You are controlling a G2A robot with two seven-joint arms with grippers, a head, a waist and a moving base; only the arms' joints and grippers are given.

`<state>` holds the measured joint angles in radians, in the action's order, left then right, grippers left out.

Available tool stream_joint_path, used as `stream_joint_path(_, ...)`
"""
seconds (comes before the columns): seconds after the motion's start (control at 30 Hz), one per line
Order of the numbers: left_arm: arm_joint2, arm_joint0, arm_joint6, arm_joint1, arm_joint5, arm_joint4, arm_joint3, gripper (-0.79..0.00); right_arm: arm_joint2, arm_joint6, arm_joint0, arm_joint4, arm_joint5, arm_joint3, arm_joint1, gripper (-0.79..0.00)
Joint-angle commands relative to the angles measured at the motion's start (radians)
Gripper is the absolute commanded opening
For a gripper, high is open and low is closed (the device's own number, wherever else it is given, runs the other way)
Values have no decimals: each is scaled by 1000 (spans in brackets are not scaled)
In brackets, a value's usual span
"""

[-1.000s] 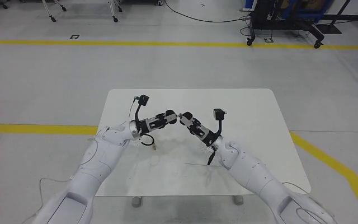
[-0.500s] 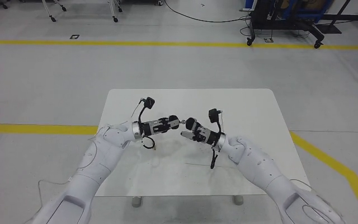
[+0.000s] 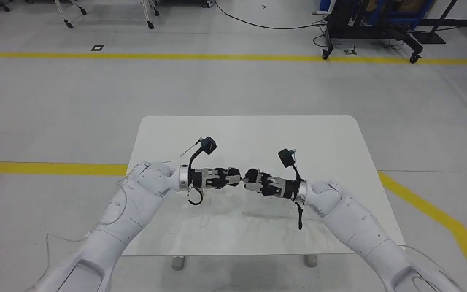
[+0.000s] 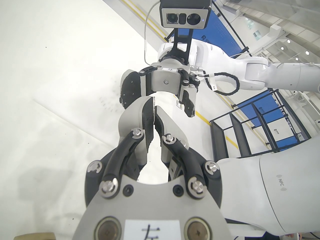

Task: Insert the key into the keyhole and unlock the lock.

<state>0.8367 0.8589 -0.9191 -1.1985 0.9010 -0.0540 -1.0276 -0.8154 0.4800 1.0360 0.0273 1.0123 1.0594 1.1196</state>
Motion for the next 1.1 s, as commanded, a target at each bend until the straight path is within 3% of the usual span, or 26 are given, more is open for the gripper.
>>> stream_joint_path(0.0, -13, -4, 2, 5, 2, -6, -2, -785, -1, 18, -2, -16, 0, 0, -1, -542)
stream_joint_path(0.07, -24, -9, 4, 10, 4, -13, -2, -785, -1, 29, -4, -25, 0, -3, -1, -591)
stream_joint_path(0.2, -44, -17, 9, 18, 9, -28, 0, -785, -3, 39, -6, -32, 0, -6, -1, -785)
stream_joint_path(0.33, -66, -26, 10, 25, 10, -42, 2, -785, -4, 43, -6, -34, 0, -7, 0, -785)
stream_joint_path(0.37, -66, -27, 12, 26, 11, -58, 7, -563, -4, 43, -6, -34, 0, -7, 1, -785)
stream_joint_path(0.4, -66, -30, 13, 27, 13, -69, 12, -83, -4, 43, -5, -34, 0, -5, 1, -785)
stream_joint_path(0.43, -66, -33, 14, 29, 14, -71, 17, 0, -4, 43, -3, -36, 0, -3, 1, -785)
stream_joint_path(0.73, 6, -24, 87, 56, 72, -54, 25, 0, -83, -11, 48, -39, 0, 34, -20, -785)
stream_joint_path(0.83, 71, -14, 142, 82, -12, 117, -12, 0, -148, -59, 87, -23, 0, 49, -38, -785)
stream_joint_path(0.9, 109, 11, 194, 103, -164, 351, -113, 0, -195, -97, 117, -8, 0, 65, -49, -785)
stream_joint_path(0.97, 146, 85, 228, 124, -294, 509, -275, 0, -239, -132, 147, 8, 0, 81, -60, -785)
stream_joint_path(1.07, 225, 220, 177, 160, -460, 662, -524, 0, -287, -170, 185, 19, 0, 101, -71, -785)
